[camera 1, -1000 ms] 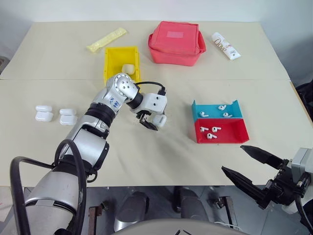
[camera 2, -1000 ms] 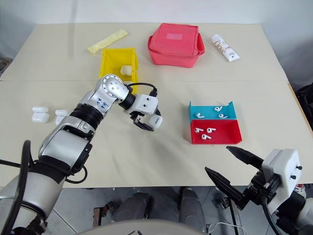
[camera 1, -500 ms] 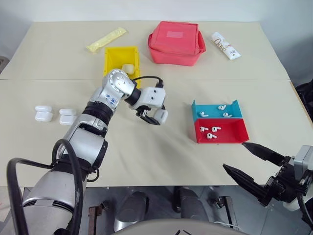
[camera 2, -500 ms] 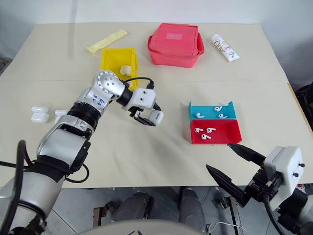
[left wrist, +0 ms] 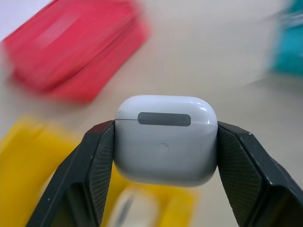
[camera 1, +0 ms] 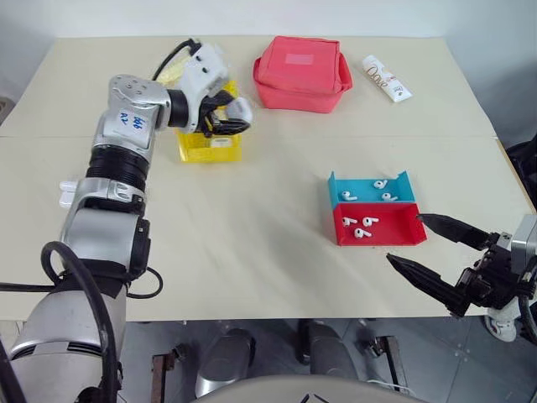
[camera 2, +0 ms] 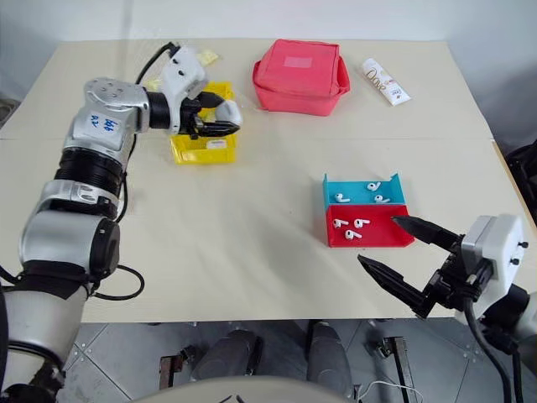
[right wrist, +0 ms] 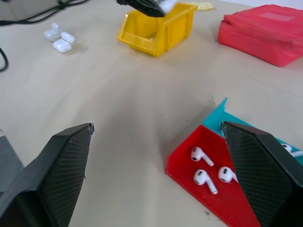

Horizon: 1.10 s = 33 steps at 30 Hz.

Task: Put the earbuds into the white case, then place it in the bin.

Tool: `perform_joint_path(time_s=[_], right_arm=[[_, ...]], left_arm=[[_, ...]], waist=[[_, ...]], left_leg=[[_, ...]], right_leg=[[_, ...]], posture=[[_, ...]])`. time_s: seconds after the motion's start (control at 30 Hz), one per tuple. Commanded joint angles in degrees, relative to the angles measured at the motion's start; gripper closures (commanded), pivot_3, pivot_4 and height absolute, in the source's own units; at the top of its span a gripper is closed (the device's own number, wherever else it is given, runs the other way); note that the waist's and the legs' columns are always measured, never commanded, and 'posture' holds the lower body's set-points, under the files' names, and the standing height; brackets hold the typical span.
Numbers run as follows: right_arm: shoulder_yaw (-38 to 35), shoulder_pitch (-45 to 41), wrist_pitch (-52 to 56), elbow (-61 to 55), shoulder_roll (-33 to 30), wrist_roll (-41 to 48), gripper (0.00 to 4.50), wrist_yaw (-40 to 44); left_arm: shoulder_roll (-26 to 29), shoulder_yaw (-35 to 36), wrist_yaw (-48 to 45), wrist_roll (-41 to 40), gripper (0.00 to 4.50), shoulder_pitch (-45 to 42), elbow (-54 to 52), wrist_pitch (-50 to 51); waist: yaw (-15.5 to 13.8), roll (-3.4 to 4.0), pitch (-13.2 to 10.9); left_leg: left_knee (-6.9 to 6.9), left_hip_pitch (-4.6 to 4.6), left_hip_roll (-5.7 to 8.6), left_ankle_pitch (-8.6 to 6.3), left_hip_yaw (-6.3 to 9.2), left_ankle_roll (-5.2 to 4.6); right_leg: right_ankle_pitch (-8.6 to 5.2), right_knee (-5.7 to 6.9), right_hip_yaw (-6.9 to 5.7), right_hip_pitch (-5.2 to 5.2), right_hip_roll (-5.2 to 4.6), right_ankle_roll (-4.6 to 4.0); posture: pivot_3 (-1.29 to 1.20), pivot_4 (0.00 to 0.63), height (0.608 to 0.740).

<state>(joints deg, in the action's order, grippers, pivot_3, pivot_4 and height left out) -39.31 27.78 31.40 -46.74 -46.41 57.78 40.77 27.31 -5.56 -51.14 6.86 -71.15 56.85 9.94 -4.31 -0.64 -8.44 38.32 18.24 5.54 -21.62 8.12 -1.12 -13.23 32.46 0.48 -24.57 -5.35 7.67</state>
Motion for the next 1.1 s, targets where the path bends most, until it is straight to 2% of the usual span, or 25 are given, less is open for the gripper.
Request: perform_joint_path(time_s=[0.03,0.3,0.47,0.6,0.67,0.8,0.9,0.97,1.1], right_arm=[[0.7,-0.8,-0.3,-0.2,-0.5,-0.5,0.0,0.9],[-1.0,0.2,0.1,-0.4,-0.4,-0.6,0.0,2.0],[-2.7,1.0,0.5,-0.8,-0.7,-0.1,0.0,2.2],[-3.0,-0.1,0.6,0.5,-1.6,-0.3,0.0,3.2],[-2.9,-1.5,0.8,1.6,-2.4,-0.5,0.0,4.0],[-0.8,-6.4,0.6,4.8,-5.4,-1.4,0.0,6.7],[3.2,-12.0,-0.4,10.1,-8.4,-3.7,0.0,11.2],[5.4,-15.0,-0.8,13.6,-9.3,-5.1,0.0,13.7],[10.8,-21.0,-4.3,23.1,-11.2,-9.9,0.0,22.3]], left_arm=[[1.1,-0.5,5.2,2.1,1.69,-1.4,4.7,-2.2],[-0.2,-0.8,12.4,3.7,1.69,-3.2,12.9,-6.3],[-1.5,0.4,12.1,2.4,0.08,-4.3,14.4,-8.8],[-1.8,1.8,9.9,1.0,0.01,-4.9,13.7,-12.1],[-1.5,3.1,5.6,-0.9,0.01,-4.5,11.8,-16.2],[0.8,8.3,-6.3,-9.9,0.01,2.5,-0.6,-26.0],[2.9,12.0,-20.6,-21.0,0.01,10.2,-13.0,-17.9],[4.5,11.8,-22.3,-22.7,0.01,14.2,-19.5,-14.3],[12.0,14.0,-25.6,-25.9,0.01,28.1,-34.0,-8.5]], waist=[[-0.1,0.0,0.0],[-0.2,-0.12,0.0],[-0.2,-0.13,0.0],[-0.1,-0.14,0.0],[-0.1,-0.14,0.0],[0.2,-0.13,0.0],[1.3,-0.08,0.0],[1.7,-0.06,0.0],[2.7,-0.04,0.0]], left_leg=[[0.0,0.0,0.0,0.0,0.0,0.0],[0.07,0.06,0.06,0.0,0.02,0.0],[0.06,0.06,0.05,0.0,0.01,0.0],[0.06,0.06,0.04,0.0,-0.01,0.0],[0.05,0.05,0.04,0.0,-0.01,0.0],[0.06,0.07,0.02,0.0,-0.04,0.01],[0.0,0.02,-0.05,-0.01,-0.1,0.03],[-0.04,-0.02,-0.1,-0.02,-0.14,0.03],[-0.07,-0.03,-0.12,-0.02,-0.15,0.03]], right_leg=[[0.0,0.01,0.0,-0.01,0.0,0.0],[0.01,0.0,-0.03,0.0,-0.06,0.02],[0.01,0.01,-0.02,-0.01,-0.06,0.02],[0.02,0.01,-0.02,-0.01,-0.06,0.03],[0.02,0.0,-0.02,-0.01,-0.07,0.03],[0.02,0.01,-0.03,-0.02,-0.11,0.02],[0.01,0.0,-0.05,-0.02,-0.13,0.02],[0.0,0.02,-0.1,-0.04,-0.1,-0.01],[-0.01,0.02,-0.11,-0.07,-0.11,-0.03]], posture=[[0.0,0.15,0.74],[0.0,0.15,0.74],[0.0,0.15,0.74],[0.0,0.15,0.74],[0.0,0.15,0.74],[0.0,0.15,0.74],[0.0,0.15,0.74],[0.0,0.15,0.74],[0.0,0.15,0.74]])
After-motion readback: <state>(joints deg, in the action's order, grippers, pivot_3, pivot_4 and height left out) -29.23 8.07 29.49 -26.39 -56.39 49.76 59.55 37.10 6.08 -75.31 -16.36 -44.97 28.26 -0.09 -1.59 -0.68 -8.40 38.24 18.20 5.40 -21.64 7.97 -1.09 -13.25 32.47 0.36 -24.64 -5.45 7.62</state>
